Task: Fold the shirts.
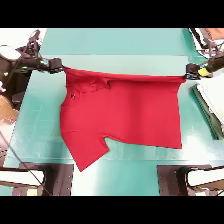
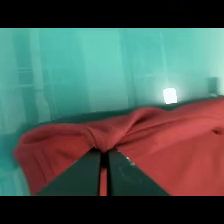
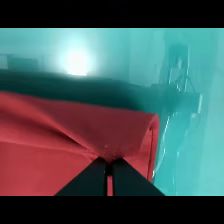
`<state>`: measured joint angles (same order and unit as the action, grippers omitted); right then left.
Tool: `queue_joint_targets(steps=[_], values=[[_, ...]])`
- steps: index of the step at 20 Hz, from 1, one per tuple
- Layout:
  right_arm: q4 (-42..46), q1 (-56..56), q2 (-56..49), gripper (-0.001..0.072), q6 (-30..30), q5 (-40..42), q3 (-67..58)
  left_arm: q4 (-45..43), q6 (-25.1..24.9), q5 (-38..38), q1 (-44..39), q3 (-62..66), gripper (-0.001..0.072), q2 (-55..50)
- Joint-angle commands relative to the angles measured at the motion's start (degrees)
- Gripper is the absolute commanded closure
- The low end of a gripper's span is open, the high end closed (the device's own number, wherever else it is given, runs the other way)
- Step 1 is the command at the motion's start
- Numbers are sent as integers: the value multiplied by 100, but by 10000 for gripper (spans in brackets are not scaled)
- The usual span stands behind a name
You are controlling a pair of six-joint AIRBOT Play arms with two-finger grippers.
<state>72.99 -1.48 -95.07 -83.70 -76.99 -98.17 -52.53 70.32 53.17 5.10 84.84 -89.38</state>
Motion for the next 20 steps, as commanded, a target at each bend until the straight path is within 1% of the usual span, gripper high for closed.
queue_joint_targets(steps=[1,2,3,4,5,7,8,9,11,13,16,17,18,19,20], values=[[9,28,-846,698,-4,299,-739,-13,13,-481,-94,597,679,-833],[4,35,-951,698,-4,284,-951,-15,13,-446,-94,680,679,-822],[11,33,-973,698,-4,216,-1067,-22,15,-205,-94,815,679,-822],[17,33,-966,698,-2,59,-1147,-66,22,175,-57,940,679,-817],[44,33,-927,698,0,-111,-1134,-166,136,706,-24,1056,680,-817],[76,33,-669,698,46,-225,-732,-590,389,1429,-9,1045,680,-804],[76,50,-518,698,48,-195,-457,-879,485,1639,-26,946,681,-778],[79,83,-341,698,61,-131,-120,-1064,501,1762,-61,752,680,-717],[63,136,-17,698,87,68,570,-1187,501,1751,-138,227,680,-577],[57,190,251,698,87,315,1213,-1196,535,1596,-155,-352,680,-452],[35,243,479,695,87,426,1880,-1224,551,1580,-127,-761,677,-448],[-39,240,531,642,83,470,2041,-1220,623,1659,-125,-769,659,-448],[-162,232,562,383,85,476,2116,-1224,621,1751,-125,-769,390,-415],[-295,197,581,287,85,413,2092,-1231,623,1851,-125,-769,252,-337],[-398,144,649,285,87,337,2052,-1272,625,1961,-125,-776,287,-208]])
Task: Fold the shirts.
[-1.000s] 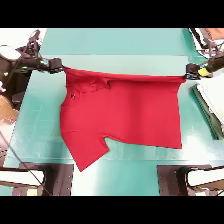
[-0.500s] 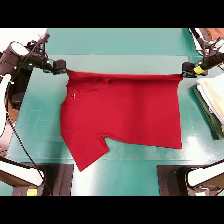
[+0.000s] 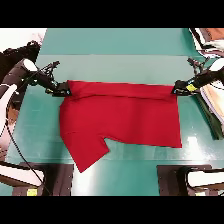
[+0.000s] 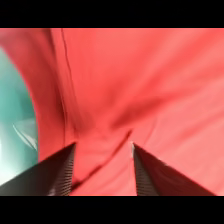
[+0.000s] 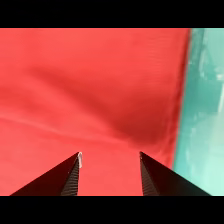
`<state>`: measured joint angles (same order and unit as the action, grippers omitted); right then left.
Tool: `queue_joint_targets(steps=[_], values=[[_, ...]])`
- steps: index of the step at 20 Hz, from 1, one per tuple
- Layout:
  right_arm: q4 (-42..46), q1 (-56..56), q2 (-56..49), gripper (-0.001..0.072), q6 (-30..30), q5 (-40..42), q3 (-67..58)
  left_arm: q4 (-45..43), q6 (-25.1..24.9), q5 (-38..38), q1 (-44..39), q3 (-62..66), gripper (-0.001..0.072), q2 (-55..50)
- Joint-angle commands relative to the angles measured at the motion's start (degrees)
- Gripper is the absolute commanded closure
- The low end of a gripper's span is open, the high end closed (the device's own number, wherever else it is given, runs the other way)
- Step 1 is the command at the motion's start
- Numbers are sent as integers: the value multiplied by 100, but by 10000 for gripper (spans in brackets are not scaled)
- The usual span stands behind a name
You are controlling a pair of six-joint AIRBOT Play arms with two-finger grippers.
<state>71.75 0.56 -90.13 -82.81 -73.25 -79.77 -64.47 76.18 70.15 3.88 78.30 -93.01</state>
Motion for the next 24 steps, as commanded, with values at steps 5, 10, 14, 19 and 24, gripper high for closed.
queue_joint_targets(steps=[5,10,14,19,24], values=[[-461,-326,1093,285,4,-321,334,-782,151,793,-2,-935,287,1631],[-466,-339,1937,285,90,-15,863,-750,800,822,-2,-3469,287,3383],[-468,-339,2164,285,92,26,1126,-382,1047,815,-2,-4813,287,4148],[-476,-339,2166,285,96,7,1132,-35,1049,374,-4,-5302,287,4236],[-479,-339,2166,285,96,-46,1132,437,1040,-328,-190,-5576,288,4236]])
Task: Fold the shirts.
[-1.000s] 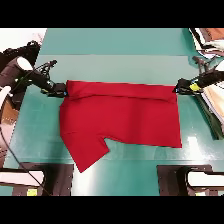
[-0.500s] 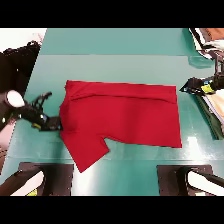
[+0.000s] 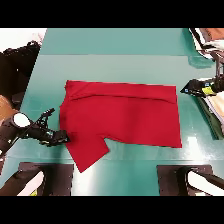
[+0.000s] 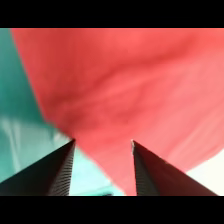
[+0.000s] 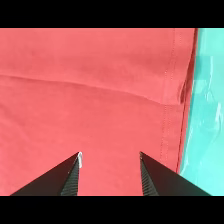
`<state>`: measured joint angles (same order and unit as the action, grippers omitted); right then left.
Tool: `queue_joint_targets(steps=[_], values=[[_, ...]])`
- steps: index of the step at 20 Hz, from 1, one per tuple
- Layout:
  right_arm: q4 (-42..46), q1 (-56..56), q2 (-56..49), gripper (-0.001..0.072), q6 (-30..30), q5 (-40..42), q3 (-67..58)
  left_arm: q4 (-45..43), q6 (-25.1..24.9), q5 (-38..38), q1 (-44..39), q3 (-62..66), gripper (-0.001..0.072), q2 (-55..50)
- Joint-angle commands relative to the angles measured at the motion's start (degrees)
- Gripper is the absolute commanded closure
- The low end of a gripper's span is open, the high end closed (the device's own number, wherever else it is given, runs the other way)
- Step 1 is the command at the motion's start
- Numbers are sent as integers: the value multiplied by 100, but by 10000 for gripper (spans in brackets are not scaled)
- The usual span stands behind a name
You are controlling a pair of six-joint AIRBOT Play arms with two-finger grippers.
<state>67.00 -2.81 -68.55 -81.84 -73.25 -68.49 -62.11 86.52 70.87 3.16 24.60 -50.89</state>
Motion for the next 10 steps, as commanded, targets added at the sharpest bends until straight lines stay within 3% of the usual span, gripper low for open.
queue_joint_targets(steps=[1,4,5,6,10], values=[[-7,-2,9,285,0,-57,4,219,9,-437,-227,-247,288,24],[-7,-2,39,286,0,-96,4,326,13,-442,-358,-247,303,24],[-2,-2,79,286,0,-133,4,343,7,-431,-358,-229,528,26],[7,-4,142,285,2,-170,4,343,7,-428,-358,-186,670,26],[221,-245,616,286,50,-529,407,341,-153,-85,-358,332,679,37]])
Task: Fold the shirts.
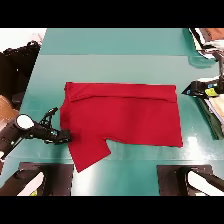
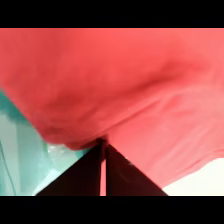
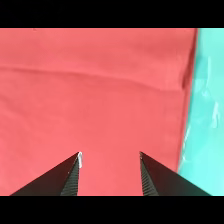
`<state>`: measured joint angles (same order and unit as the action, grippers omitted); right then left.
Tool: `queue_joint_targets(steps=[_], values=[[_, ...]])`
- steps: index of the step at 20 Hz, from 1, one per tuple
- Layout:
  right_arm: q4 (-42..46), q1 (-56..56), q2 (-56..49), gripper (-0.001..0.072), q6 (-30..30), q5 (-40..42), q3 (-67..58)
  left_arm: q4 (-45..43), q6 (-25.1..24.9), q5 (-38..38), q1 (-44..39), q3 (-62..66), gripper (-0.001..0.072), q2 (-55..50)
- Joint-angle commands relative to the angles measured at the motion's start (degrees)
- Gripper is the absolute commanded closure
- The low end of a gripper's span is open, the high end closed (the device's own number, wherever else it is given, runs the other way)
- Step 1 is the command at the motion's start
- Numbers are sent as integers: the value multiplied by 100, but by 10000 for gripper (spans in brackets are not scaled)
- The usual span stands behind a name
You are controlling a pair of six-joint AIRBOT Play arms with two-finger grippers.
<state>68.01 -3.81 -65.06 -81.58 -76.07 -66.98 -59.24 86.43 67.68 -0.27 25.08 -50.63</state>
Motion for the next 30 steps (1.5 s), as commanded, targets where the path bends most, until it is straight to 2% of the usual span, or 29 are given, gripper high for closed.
queue_joint_targets(steps=[1,3,4,9,13,18,19,20,21,22,24,25,26,30], values=[[122,-308,415,286,24,-382,544,52,-155,343,-15,463,679,11],[127,-765,737,277,179,-629,1325,55,-291,544,-15,817,679,11],[129,-1054,872,250,356,-728,1751,66,-291,581,-15,929,679,11],[107,-2328,1078,264,433,-798,3377,85,-358,540,-15,1038,679,11],[70,-2450,1060,264,520,-520,3869,98,-398,468,-15,1038,678,11],[63,-2437,682,266,520,-492,3910,98,-398,350,-15,1038,678,9],[72,-2363,542,289,525,-481,3910,98,-398,323,-15,1038,678,11],[63,-2238,428,365,577,-450,3910,98,-400,321,-15,1038,678,11],[68,-2052,339,403,616,-356,3910,96,-400,330,-15,1038,678,11],[63,-1864,295,410,616,-223,3910,96,-415,330,-15,1038,678,11],[66,-1526,317,611,614,26,3908,81,-546,343,-15,1038,679,11],[81,-1384,409,662,614,92,3908,52,-544,391,-15,1038,679,11],[103,-1285,540,696,614,94,3906,13,-544,507,-15,1040,680,11],[400,-1165,1298,697,612,-651,3565,-114,-542,1237,-15,1034,681,223]])
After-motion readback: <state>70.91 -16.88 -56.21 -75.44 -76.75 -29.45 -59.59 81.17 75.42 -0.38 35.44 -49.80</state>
